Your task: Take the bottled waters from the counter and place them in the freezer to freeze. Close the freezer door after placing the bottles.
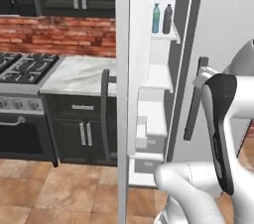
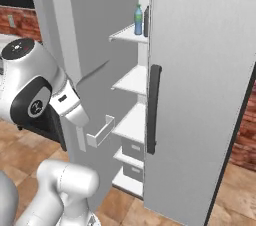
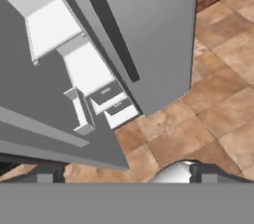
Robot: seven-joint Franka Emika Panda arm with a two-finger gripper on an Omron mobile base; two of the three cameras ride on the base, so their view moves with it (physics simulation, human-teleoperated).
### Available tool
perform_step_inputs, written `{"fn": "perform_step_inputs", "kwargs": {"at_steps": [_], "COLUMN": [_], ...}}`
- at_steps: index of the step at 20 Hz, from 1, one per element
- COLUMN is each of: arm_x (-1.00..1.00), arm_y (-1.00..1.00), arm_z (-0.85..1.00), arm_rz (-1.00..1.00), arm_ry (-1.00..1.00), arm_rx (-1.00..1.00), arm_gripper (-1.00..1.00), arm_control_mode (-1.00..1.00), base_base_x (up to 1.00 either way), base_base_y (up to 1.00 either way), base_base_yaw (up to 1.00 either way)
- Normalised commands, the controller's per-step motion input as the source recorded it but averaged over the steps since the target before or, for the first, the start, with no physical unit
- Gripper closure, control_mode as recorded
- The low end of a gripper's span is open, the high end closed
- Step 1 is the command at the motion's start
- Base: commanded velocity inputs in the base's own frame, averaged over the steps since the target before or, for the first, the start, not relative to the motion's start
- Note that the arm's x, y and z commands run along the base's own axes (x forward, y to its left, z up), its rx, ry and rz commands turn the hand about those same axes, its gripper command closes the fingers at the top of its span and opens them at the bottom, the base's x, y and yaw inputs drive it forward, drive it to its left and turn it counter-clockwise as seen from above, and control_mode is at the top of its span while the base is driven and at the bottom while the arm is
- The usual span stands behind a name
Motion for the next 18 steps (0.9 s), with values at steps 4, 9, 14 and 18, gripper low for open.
{"fn": "perform_step_inputs", "kwargs": {"at_steps": [4, 9, 14, 18], "arm_x": [0.00, 0.00, 0.00, 0.00], "arm_y": [0.00, 0.00, 0.00, 0.00], "arm_z": [0.00, 0.00, 0.00, 0.00], "arm_rz": [0.00, 0.00, 0.00, 0.00], "arm_ry": [0.00, 0.00, 0.00, 0.00], "arm_rx": [0.00, 0.00, 0.00, 0.00], "arm_gripper": [-1.00, -1.00, -1.00, -1.00], "arm_control_mode": [1.00, 1.00, 1.00, 1.00], "base_base_x": [0.00, -0.31, -0.28, -0.17], "base_base_y": [0.66, 0.51, 0.24, 0.09], "base_base_yaw": [-0.20, -0.17, -0.12, -0.10]}}
